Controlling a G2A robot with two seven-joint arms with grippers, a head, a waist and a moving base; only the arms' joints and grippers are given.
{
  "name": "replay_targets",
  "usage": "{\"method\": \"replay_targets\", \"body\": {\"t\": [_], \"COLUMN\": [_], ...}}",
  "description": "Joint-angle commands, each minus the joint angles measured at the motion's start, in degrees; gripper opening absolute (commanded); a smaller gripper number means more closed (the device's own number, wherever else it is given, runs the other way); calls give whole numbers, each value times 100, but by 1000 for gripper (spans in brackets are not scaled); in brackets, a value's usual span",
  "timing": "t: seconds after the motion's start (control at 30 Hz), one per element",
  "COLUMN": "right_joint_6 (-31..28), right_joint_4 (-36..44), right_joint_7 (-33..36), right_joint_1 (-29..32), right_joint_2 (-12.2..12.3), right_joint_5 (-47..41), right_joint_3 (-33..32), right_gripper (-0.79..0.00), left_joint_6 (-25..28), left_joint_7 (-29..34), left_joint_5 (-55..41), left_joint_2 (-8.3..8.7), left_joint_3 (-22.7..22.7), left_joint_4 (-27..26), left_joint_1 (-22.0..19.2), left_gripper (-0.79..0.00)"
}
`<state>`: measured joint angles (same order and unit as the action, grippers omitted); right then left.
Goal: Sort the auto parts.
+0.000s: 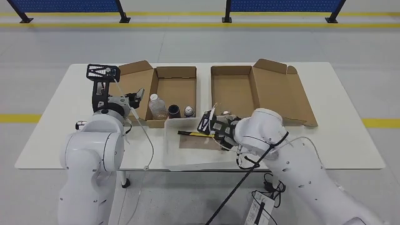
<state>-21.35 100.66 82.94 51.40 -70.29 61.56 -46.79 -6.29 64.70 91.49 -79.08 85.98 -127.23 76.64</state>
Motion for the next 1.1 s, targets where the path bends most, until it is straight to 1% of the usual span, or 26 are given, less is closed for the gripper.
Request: {"method": "replay_targets", "body": {"t": [0.0, 0.1, 0.43, 0.63, 0.77, 1.07], "right_joint_6": [39, 94, 94, -54, -13, 40], "right_joint_4": [-190, -476, -476, -649, -872, -1818], "right_joint_7": [39, 94, 94, -198, -241, -489], "right_joint_1": [-213, -444, -444, -329, -407, -799], "right_joint_2": [-22, -48, -48, -50, -120, -379], "right_joint_5": [-221, -338, -338, -287, -252, -527], "right_joint_3": [212, 454, 454, 548, 766, 1200], "right_gripper": [0, 0, 0, 0, 0, 0], "left_joint_6": [0, 0, 0, 0, 0, 0], "left_joint_7": [0, 0, 0, 0, 0, 0], "left_joint_5": [0, 0, 0, 0, 0, 0], "left_joint_2": [0, 0, 0, 0, 0, 0], "left_joint_3": [0, 0, 0, 0, 0, 0], "left_joint_4": [0, 0, 0, 0, 0, 0], "left_joint_1": [0, 0, 0, 0, 0, 0], "left_gripper": [0, 0, 0, 0, 0, 0]}}
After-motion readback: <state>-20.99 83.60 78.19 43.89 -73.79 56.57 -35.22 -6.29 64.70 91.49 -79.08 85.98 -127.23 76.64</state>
